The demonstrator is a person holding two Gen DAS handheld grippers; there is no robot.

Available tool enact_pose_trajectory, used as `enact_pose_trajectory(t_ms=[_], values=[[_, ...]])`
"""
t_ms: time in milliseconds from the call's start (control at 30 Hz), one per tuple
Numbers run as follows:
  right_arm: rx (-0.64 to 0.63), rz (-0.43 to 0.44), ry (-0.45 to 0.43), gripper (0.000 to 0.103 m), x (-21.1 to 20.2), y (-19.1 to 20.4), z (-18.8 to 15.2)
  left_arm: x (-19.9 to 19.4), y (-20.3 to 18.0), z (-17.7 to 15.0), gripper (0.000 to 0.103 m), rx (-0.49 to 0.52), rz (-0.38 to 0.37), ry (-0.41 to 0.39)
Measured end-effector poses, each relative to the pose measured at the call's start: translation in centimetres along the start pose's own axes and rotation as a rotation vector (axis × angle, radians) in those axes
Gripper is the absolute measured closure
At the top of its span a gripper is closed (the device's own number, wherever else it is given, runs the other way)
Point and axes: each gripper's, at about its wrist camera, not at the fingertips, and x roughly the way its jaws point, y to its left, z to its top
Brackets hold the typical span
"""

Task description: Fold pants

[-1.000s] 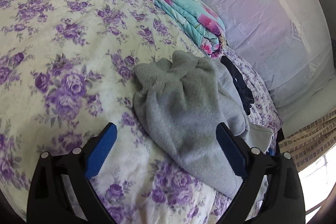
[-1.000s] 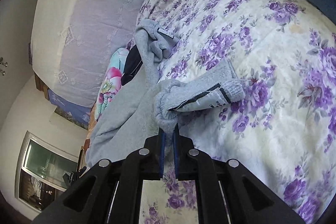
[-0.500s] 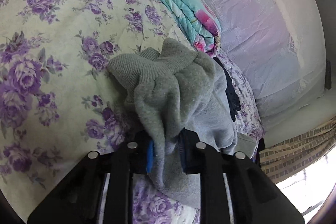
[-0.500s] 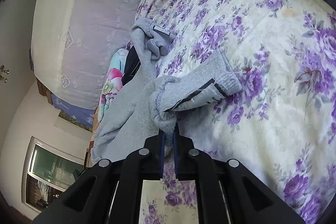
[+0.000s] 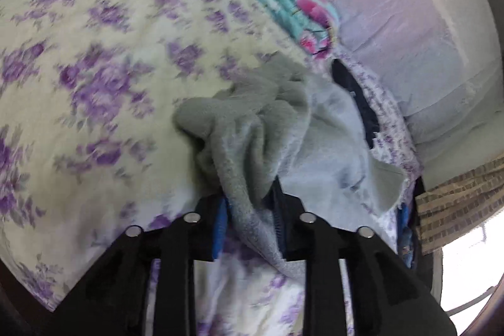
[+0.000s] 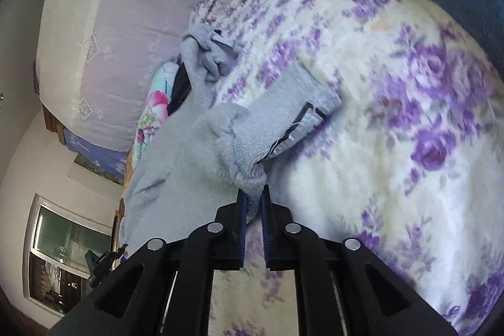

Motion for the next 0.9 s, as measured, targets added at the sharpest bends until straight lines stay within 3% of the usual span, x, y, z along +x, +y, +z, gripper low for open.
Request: enact_pose_trajectory(t_ms=[33,100,167,233,300,400,567,700,767,833,900], values=[[-0.011,-0.005,0.004,0.089,-0.4,0.2,0.1,-0.2,0.6,-0.2,0.050,-0.016,0.004,-0.014],[-0.045,-0.041,-0.032,0.074,-2.1,1.0,0.6,-1.5,0.9,0.0,0.049,-0.014,-0.030,-0.044],[-0.081,-0.066,-0.098,0.067,-4.2,1.8,1.5,-3.5,-0.1,0.5,0.044,0.034,0.046,-0.141],[-0.096,-0.047,-0.153,0.066,-5.6,2.6,2.7,-5.4,-1.7,1.2,0.036,0.105,0.141,-0.252],[-0.105,-0.022,-0.180,0.065,-5.6,3.5,4.0,-6.4,-3.5,1.6,0.036,0.148,0.106,-0.293],[-0.106,0.035,-0.170,0.065,-3.6,5.0,5.9,-5.3,-7.6,2.0,0.032,0.237,0.003,-0.246],[-0.101,0.077,-0.066,0.068,3.7,8.2,9.0,1.2,-14.9,0.4,0.025,0.433,-0.029,-0.145],[-0.081,0.042,-0.039,0.074,8.3,9.6,11.5,7.8,-18.2,-0.7,0.025,0.553,0.001,-0.071],[-0.061,0.003,-0.034,0.074,10.0,9.5,12.6,10.4,-18.5,-0.2,0.024,0.584,0.065,-0.079],[-0.018,-0.019,-0.018,0.074,11.7,9.0,13.8,12.2,-17.9,0.7,0.023,0.572,0.126,-0.094],[0.026,-0.033,0.006,0.074,13.3,8.5,14.7,13.4,-15.9,2.3,0.019,0.491,0.127,-0.088]])
